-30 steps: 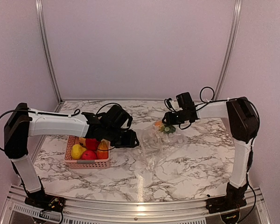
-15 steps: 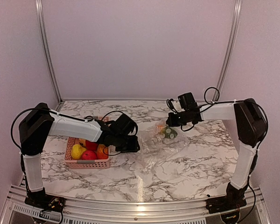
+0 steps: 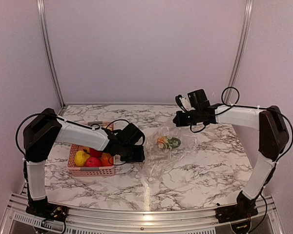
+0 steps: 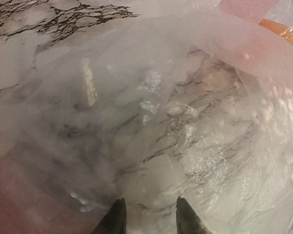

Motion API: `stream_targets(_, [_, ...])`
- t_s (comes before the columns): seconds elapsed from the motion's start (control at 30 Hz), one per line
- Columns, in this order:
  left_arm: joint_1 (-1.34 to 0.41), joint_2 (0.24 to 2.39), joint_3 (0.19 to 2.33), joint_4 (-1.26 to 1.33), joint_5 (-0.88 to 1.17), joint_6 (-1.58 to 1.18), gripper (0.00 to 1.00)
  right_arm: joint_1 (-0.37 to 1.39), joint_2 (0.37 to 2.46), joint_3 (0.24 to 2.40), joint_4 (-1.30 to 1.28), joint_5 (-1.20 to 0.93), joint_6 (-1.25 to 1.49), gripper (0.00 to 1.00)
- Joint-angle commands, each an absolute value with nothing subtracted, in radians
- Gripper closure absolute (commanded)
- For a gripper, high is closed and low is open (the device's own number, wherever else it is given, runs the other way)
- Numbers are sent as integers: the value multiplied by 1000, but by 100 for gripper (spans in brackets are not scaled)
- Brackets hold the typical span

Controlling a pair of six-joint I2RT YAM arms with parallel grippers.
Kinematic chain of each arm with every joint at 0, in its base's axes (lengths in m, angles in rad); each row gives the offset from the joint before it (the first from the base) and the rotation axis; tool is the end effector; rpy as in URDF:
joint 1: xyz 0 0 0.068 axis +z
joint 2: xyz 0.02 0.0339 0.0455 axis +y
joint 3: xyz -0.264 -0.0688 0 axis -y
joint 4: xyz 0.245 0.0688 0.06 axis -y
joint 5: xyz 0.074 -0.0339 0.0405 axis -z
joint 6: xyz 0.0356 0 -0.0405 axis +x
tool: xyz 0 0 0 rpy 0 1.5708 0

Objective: Open the zip-top bag and remove the fake food
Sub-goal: Adjust the fake fruit in the zipper food storage bag.

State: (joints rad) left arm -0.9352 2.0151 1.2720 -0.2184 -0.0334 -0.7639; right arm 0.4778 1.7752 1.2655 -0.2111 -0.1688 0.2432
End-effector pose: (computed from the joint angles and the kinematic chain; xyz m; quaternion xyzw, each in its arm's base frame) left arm 0.2486 -0.3350 0.1404 0.0766 0.9508 -0.2147 0.2100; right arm 0.3513 0.1886 0.2328 -0.1408 0.8975 0.2168 0.3573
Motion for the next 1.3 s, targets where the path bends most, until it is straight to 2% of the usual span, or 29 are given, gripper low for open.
stream_targets(0.0, [-939,2034,1248,-205,-50,-773,64,492,1721,1315,-254,-143,263,100])
stream_targets(0.67, [-942,2000,1239,-190,-37,-760,60,494,1678,1267,-327,-31,264,99])
stream_targets(0.77, [-944,1984,1240,-192,-36,-754,59,499,1675,1241,-334,-6,264,86])
stream_targets(0.87, [-944,1967,1246,-198,-35,-749,59,505,1665,1226,-343,36,269,69])
stream_targets(0.93, [-946,1956,1256,-204,-34,-746,59,516,1655,1230,-361,70,267,62])
stream_targets(1.27, [-954,1942,1310,-225,-18,-733,54,558,1605,1226,-450,221,266,43])
